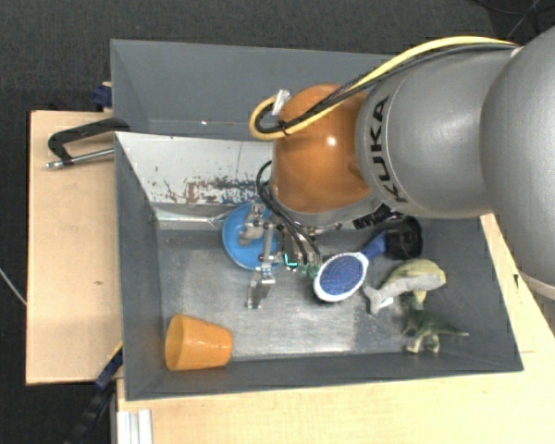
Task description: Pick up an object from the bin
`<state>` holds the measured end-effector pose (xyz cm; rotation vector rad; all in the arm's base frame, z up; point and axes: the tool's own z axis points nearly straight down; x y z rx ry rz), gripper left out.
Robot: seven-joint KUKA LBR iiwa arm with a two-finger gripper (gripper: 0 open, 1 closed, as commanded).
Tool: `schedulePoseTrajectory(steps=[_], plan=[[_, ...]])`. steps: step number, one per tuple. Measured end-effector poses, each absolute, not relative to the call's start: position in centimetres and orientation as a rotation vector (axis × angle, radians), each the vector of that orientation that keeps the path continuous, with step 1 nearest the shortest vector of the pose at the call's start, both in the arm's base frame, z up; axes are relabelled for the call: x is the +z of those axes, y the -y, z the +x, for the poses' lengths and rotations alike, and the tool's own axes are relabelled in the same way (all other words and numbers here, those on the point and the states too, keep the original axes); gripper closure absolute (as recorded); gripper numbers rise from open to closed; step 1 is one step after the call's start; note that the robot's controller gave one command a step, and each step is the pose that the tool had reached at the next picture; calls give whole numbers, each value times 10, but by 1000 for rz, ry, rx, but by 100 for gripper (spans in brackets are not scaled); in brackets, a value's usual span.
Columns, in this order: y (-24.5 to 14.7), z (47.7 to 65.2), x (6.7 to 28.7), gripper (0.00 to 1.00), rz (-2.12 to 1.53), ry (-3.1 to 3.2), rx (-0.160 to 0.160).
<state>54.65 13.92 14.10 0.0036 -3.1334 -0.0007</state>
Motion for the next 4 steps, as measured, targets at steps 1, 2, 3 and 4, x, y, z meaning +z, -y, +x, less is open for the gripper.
schedulePoseTrajectory(steps=[1,2,3,4], plan=[[-117,587,71,0,-147,3143,-6],[-118,589,74,0,-145,3142,-6],[-120,591,76,0,-143,3144,-5],[-121,592,78,0,-143,3144,-5]])
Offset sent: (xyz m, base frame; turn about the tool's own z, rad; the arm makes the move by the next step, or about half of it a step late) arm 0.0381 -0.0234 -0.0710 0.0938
